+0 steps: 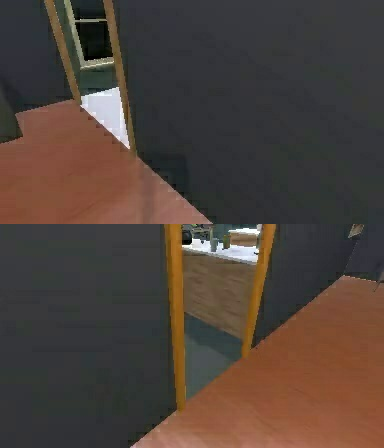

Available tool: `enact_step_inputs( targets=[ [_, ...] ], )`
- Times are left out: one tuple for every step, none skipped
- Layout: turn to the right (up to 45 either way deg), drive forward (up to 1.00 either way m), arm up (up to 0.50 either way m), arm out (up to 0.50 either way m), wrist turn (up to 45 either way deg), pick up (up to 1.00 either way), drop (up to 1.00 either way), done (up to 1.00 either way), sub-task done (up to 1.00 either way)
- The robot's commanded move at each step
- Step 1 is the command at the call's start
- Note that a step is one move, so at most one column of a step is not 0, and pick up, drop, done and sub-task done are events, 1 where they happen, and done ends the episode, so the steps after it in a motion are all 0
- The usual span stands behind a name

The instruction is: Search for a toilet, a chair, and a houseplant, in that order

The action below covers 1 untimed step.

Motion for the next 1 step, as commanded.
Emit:
enact_step_inputs(
  targets=[
    [-36.0, 0.0, 0.0, 0.0, 0.0, 0.0, 0.0, 0.0, 0.0]
  ],
)
